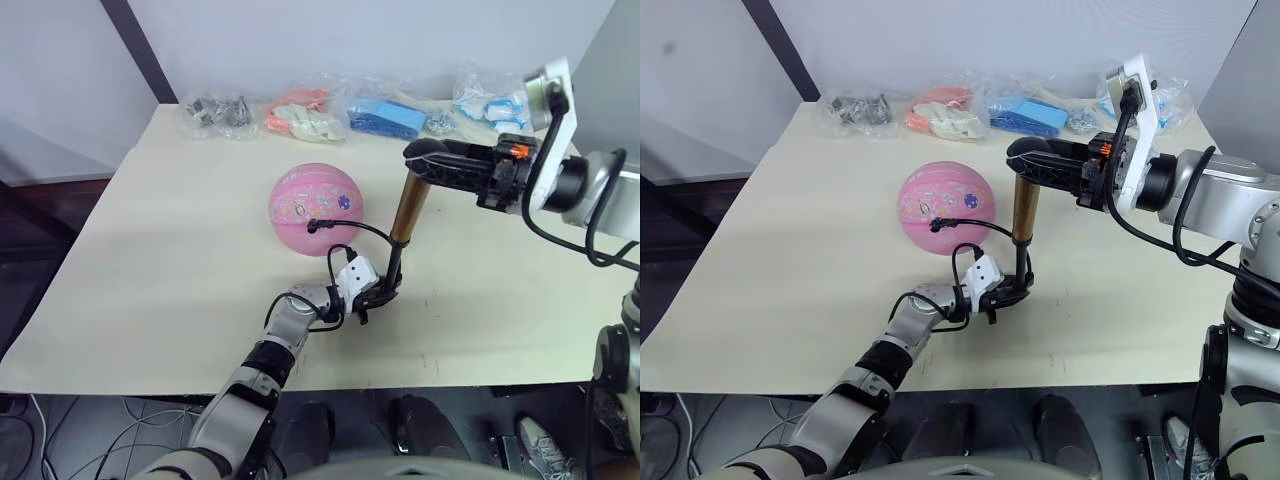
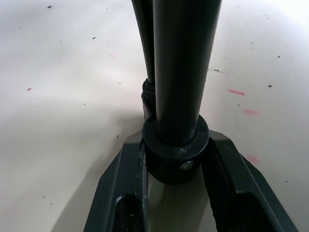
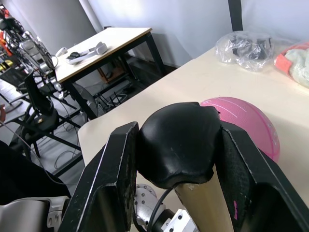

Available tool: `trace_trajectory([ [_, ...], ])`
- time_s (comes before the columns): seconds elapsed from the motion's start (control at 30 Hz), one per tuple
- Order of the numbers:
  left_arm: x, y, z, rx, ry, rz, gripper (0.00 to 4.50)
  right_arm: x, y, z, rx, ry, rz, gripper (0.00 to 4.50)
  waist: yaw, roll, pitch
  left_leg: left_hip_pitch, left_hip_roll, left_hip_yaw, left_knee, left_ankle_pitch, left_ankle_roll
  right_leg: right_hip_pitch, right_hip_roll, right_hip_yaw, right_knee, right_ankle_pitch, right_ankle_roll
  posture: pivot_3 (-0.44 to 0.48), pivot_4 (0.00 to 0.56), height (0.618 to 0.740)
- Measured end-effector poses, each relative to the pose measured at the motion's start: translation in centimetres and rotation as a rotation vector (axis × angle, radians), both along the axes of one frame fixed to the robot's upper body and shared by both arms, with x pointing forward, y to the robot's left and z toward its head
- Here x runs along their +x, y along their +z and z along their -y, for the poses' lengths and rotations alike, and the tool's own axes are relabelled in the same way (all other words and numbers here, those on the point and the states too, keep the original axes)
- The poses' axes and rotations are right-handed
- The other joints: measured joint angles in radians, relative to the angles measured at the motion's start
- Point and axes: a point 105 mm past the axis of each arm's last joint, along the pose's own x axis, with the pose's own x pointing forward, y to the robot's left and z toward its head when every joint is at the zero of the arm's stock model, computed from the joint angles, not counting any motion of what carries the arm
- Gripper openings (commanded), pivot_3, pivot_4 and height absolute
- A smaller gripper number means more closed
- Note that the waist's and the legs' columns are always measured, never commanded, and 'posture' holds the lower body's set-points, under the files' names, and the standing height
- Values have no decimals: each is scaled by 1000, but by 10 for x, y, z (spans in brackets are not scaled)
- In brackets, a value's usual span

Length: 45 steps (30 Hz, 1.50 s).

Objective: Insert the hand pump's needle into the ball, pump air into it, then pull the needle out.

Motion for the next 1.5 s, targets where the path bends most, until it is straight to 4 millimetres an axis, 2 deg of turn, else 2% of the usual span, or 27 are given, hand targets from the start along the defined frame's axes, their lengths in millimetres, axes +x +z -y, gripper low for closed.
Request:
trace_trajectory([
  [0.1,0,-1,0,5,2,-1,1063,0,-14,-1,-7,3,-5,1759,-1,-1,-1,2,0,0,0,0,0,2,0,0,0,0,2,0,150,740],
  [0.3,1,-4,-2,22,19,1,1063,7,-59,-3,-45,-5,-52,1759,-5,-2,-3,11,1,0,1,0,0,9,1,0,0,-2,5,0,150,740],
  [0.33,0,-6,-3,24,22,-2,1063,8,-75,-7,-53,-1,-69,1759,-6,-3,-6,11,2,0,0,0,0,10,2,0,0,-2,5,0,150,740],
  [0.47,-2,-8,-6,26,27,-7,1063,13,-107,-15,-46,-10,-103,1759,-9,-5,-13,12,3,0,0,0,0,10,4,1,0,-2,5,0,150,740],
  [0.67,-2,-8,-7,28,30,-9,1063,17,-137,-20,-69,-26,-135,1759,-9,-5,-15,13,4,0,0,0,0,10,5,2,0,-2,5,0,150,740],
  [0.9,-1,-8,-6,27,29,-6,1063,16,-132,-17,-51,-28,-137,1759,-8,-5,-15,12,4,0,0,0,0,10,5,1,-1,-2,5,0,150,740],
  [1.07,-1,-5,-3,15,21,1,1063,20,-115,-5,-62,-49,-175,1759,-4,-1,-9,9,3,0,0,0,0,8,3,1,-1,-1,3,0,150,740],
  [1.2,-2,-3,-1,4,10,5,1063,19,-86,-1,-47,-34,-158,1759,-1,1,-4,6,1,0,0,0,0,6,2,1,-1,0,1,0,150,740],
  [1.37,-2,-2,0,1,11,11,1063,13,-43,4,-23,-6,-94,1759,-2,0,0,6,-1,0,0,0,0,6,-1,0,-1,0,1,0,150,740],
  [1.5,-2,-2,0,0,11,15,1063,5,-17,8,-17,13,-48,1759,-2,-2,2,6,-1,0,0,0,0,6,-1,0,-1,0,1,0,150,740],
])
